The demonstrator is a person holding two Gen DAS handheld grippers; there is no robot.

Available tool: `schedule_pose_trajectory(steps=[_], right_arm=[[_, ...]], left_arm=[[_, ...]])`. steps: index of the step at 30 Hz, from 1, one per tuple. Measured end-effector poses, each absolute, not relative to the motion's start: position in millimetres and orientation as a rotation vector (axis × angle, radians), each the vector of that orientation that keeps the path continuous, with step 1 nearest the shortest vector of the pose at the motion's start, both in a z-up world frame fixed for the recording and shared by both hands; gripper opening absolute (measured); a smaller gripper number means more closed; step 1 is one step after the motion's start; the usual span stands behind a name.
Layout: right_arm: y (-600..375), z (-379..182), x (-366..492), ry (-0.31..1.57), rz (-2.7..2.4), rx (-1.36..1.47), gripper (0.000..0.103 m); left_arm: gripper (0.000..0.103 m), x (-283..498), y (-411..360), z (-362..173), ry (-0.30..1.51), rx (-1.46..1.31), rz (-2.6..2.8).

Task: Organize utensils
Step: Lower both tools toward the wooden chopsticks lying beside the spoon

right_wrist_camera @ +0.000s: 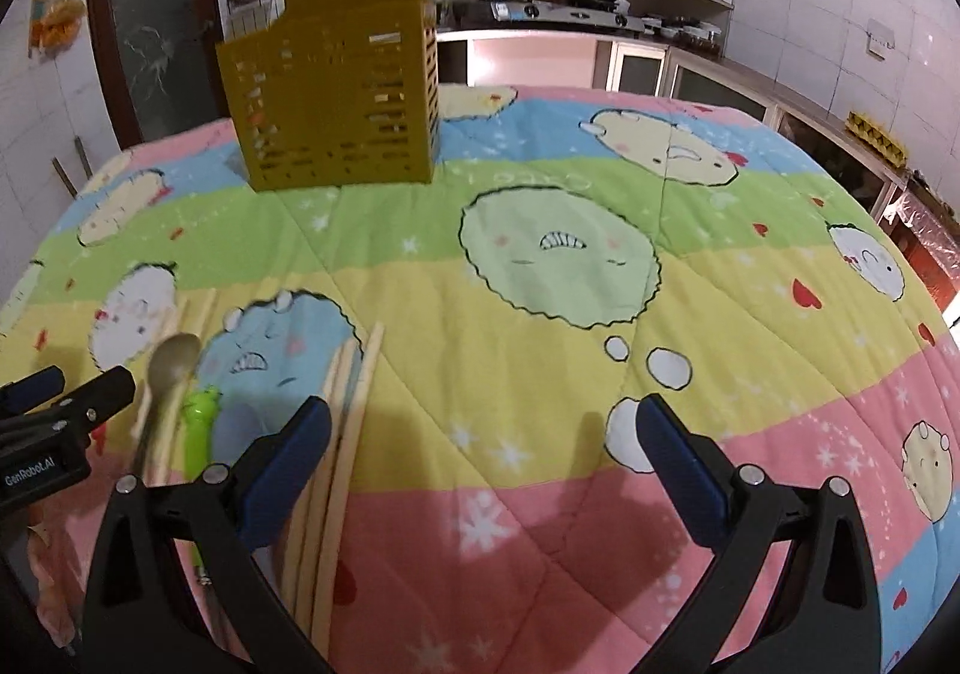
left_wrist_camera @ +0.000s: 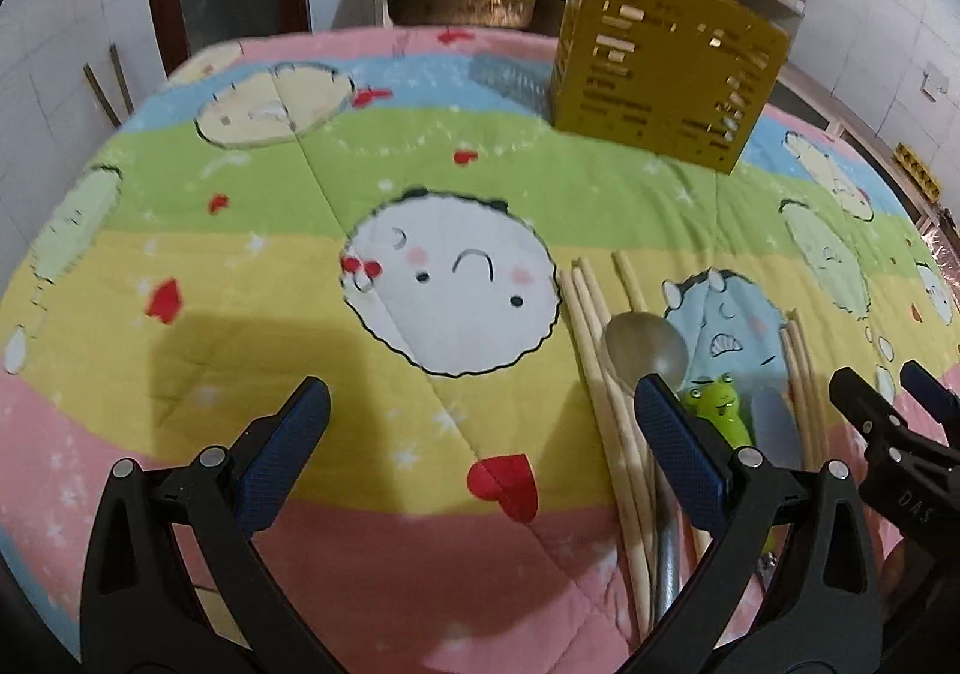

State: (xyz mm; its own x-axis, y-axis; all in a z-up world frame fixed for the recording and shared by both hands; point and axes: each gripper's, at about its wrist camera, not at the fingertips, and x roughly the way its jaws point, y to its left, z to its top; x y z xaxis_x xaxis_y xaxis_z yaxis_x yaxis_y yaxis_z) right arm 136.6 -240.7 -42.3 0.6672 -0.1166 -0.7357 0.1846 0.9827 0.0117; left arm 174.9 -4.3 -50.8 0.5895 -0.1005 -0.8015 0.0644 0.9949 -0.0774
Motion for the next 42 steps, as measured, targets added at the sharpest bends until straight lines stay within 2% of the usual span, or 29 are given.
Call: schedule_pose_trajectory(steps=[42], right_arm=[[-242.3, -60.3, 142.2, 0.914, -0.194, 0.105, 0.099]], left_arm=[[0.099, 181.6, -10.3, -66.0, 0.976, 0.032, -0.033]])
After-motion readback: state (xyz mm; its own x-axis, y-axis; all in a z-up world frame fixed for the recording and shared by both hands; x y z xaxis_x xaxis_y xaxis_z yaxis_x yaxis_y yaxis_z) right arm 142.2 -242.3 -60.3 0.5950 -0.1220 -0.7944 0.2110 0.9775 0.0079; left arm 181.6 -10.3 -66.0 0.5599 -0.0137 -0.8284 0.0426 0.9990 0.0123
